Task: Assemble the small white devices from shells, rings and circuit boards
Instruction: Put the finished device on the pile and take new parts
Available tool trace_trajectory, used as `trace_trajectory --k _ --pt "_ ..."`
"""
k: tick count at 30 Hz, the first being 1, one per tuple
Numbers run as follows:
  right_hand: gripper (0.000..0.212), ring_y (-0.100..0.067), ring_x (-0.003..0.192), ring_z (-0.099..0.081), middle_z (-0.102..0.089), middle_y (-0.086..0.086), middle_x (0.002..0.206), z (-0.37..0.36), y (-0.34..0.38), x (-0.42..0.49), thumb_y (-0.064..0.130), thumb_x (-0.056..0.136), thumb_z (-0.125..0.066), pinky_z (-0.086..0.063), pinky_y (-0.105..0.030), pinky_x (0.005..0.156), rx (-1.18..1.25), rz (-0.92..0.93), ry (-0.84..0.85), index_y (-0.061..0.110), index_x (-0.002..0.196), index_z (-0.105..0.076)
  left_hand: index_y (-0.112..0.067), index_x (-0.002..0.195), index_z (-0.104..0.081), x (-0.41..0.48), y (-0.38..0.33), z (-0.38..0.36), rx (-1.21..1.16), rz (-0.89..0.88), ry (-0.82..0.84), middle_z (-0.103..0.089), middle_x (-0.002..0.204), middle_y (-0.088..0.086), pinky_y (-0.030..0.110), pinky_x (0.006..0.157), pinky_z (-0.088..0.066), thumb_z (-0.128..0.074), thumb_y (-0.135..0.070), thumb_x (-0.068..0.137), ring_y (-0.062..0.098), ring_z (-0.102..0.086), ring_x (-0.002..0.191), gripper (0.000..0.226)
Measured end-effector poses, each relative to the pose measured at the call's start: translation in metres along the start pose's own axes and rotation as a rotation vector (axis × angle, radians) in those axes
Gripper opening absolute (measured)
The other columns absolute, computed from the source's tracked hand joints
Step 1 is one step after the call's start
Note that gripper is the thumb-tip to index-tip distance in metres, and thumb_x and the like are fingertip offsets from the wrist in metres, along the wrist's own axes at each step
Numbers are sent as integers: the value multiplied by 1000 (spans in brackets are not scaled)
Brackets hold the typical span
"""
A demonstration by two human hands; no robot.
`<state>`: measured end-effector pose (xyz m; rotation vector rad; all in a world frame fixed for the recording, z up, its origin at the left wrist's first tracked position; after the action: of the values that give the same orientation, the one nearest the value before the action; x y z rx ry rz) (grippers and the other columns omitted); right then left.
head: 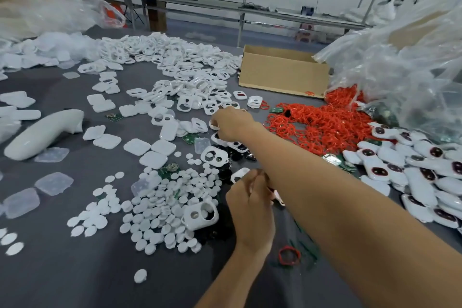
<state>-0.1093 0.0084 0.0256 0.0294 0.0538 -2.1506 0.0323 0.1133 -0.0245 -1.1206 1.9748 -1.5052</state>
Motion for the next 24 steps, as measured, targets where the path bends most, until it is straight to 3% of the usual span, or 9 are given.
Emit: trace_trajectory --k 1,3,7,9,14,16,18,20,24 --pt "7 -35 81 -51 -49 -6 86 0 -2 -2 7 87 -52 -40 -36 66 14 -7 -2 10 81 -52 -16 47 -39 0 0 0 1 6 0 -38 50 5 32 54 -27 -46 -16 75 17 -31 54 29" --pt "34 -32 74 -45 -36 -3 70 -1 -6 -5 7 86 -55 -38 -35 64 41 -22 -8 13 62 -32 -9 47 -46 0 0 0 2 28 -3 -44 50 10 31 53 -30 -46 -17 72 18 -35 52 26" --pt "43 -30 77 -45 -45 -10 84 0 -18 -14 22 85 -70 -39 -35 67 150 -55 -84 12 64 -34 -20 49 -65 3 3 0 -21 79 -18 -59 52 2 27 50 -39 -49 -9 76 14 -47 49 33" --pt "39 -29 77 -44 -48 -13 88 1 -24 -21 23 88 -65 -36 -34 66 202 -78 -151 13 65 -35 -12 58 -68 2 4 0 -37 87 -22 -62 56 5 24 48 -40 -49 1 84 12 -48 49 35" --pt "32 -25 67 -52 -55 -14 70 6 -37 -65 22 95 -55 -39 -35 62 648 -117 -368 7 67 -49 -21 90 -65 5 5 3 5 84 -85 -68 77 -4 28 55 -50 -50 -18 99 10 -59 59 18" --pt "28 -18 56 -53 -53 -6 62 6 -45 -97 19 96 -56 -38 -30 57 942 -110 -323 9 70 -51 -24 110 -58 7 7 3 -12 111 -84 -68 91 -9 26 60 -54 -50 -29 100 7 -66 71 14" --pt "18 -14 54 -50 -50 -5 61 3 -52 -130 13 96 -55 -41 -24 57 1157 -65 -175 5 80 -53 -23 120 -55 7 9 0 -27 134 -24 -70 90 -15 25 64 -57 -50 -34 100 6 -69 82 24" --pt "12 -14 56 -52 -53 -10 66 -2 -57 -158 7 96 -53 -46 -19 58 1246 -12 -68 -1 88 -56 -19 114 -64 7 8 -2 -10 136 52 -73 89 -13 26 67 -58 -51 -29 100 13 -71 88 22" --pt "10 -19 58 -55 -59 -18 77 -12 -63 -188 0 93 -53 -47 -21 56 1254 -32 -47 -6 97 -60 -14 93 -72 6 8 -3 9 136 110 -75 85 6 41 75 -60 -56 -14 98 27 -71 80 17"
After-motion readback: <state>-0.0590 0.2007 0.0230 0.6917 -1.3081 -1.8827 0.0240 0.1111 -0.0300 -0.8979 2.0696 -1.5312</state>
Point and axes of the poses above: each hand's wrist, its own x-axis towards the middle knuckle, its own z-axis out of the back of the hand, y = z × x, the point moved 2 cm from there along x, towards the middle knuckle
